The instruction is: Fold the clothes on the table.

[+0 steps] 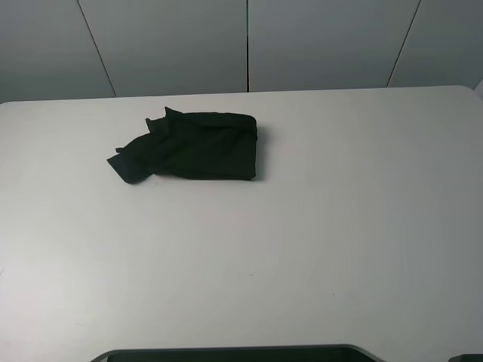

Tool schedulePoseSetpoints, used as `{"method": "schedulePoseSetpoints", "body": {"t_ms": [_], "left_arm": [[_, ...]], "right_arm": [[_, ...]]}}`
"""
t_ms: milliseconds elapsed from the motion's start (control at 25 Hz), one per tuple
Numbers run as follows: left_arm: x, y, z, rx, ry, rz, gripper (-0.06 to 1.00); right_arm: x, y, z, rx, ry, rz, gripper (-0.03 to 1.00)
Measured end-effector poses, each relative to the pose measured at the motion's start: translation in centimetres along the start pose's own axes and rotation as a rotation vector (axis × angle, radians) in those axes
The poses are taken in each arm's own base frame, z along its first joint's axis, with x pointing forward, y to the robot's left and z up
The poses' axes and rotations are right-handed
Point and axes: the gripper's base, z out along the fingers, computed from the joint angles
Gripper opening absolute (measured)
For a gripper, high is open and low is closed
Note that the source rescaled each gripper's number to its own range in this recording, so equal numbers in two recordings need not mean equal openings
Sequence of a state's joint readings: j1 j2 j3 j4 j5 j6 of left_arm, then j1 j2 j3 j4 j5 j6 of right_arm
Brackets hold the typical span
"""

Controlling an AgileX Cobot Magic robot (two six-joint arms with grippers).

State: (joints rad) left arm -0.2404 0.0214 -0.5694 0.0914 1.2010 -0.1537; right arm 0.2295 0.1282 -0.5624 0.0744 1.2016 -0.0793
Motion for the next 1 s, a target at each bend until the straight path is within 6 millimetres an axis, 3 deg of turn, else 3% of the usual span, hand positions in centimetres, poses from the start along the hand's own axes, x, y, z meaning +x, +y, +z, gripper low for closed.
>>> {"method": "schedulePoseSetpoints", "body": {"t_ms": [200,720,1000], "left_arm": [[0.1,-0.1,1.0,0.012,-0.05,-0.018,0.98],[0.0,-0.1,1.1,0.01,-0.066,-0.016,0.99],[0.1,-0.2,1.0,0.018,-0.071,-0.02,0.99]], "right_arm": [[0.0,0.2,0.7,-0.021,-0.025,0.002,0.99],[-0.1,0.2,1.2,-0.034,-0.058,0.013,0.99],[1.1,0.5,-0.3,-0.026,-0.18,0.02,0.99]]}}
